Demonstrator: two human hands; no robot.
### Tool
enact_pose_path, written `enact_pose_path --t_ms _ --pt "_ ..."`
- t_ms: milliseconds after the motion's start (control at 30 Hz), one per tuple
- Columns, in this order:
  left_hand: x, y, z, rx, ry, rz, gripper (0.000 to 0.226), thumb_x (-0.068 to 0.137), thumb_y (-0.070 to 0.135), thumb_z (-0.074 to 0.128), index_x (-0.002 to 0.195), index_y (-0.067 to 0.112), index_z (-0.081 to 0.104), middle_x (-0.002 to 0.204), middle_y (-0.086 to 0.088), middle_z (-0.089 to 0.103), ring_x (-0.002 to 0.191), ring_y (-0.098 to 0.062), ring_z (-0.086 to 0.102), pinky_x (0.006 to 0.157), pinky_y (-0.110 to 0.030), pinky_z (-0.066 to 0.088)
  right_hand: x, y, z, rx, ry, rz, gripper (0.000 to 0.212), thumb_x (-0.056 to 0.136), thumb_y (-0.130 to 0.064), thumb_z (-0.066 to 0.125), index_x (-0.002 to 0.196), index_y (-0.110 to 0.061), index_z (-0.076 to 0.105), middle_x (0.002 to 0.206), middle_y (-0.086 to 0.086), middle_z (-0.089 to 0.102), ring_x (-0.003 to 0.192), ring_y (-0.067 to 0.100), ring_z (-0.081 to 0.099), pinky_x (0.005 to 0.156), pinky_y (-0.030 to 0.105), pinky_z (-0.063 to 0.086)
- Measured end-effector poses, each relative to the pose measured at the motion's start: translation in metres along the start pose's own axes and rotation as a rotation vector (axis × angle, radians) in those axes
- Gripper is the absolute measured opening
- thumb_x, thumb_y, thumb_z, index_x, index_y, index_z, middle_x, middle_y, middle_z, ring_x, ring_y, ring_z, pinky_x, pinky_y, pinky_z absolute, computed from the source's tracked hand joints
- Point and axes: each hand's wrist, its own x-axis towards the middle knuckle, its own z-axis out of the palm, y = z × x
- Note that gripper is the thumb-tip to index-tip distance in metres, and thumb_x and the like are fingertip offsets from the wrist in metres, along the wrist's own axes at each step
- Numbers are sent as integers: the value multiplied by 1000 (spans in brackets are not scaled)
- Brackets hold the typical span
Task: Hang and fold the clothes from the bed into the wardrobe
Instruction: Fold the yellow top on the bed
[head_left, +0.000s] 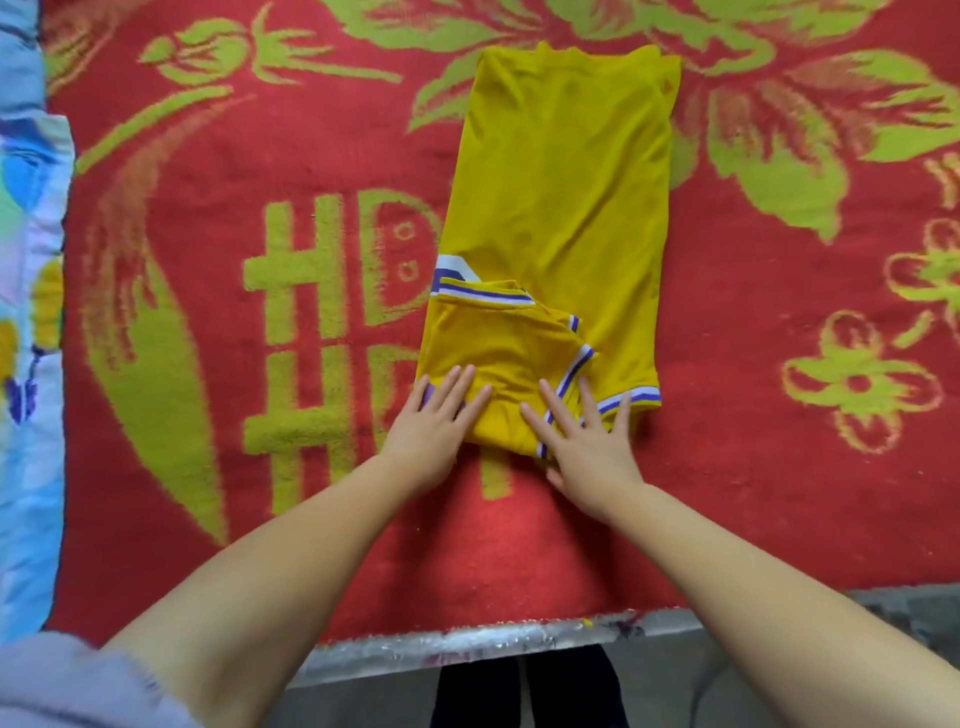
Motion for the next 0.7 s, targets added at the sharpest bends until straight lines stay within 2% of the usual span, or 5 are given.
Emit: enact_pose_path --t_ms 300,367,433,533,700 --pt "-6 -2 -55 -277 -369 41 59 95 0 35 151 15 25 156 -19 20 143 -32 24 111 -42 31 -6 32 -48 422 -273 -58 54 98 -22 48 147 -35 31 156 -2 29 143 32 25 112 48 21" --pt "-13 3 -70 -391 -531 67 36 88 -3 37 116 6 58 114 -15 62 99 -32 58 78 -36 48 -26 34 -61 490 -416 -86 49 97 -24 48 145 -28 38 141 7 50 124 27 49 94 27 35" --pt "-19 4 -79 -496 -661 32 18 82 -3 39 70 9 46 64 -4 45 56 -21 39 51 -31 30 -42 36 -72 626 -585 -88 40 95 -23 48 135 -21 50 120 7 63 104 22 59 86 27 43" --pt "-26 -7 -96 -796 -853 -36 26 79 -2 44 62 17 35 60 0 32 48 -13 28 47 -26 23 -44 48 -85 877 -762 -49 20 94 -20 49 108 -18 62 88 -3 67 79 14 63 71 21 51" --pt "-3 -54 -101 -1434 -498 -216 15 93 18 58 103 7 62 94 -7 61 79 -18 56 65 -25 48 -3 85 -97 915 -457 106 43 93 -26 58 134 -18 51 136 0 53 127 19 48 105 28 37"
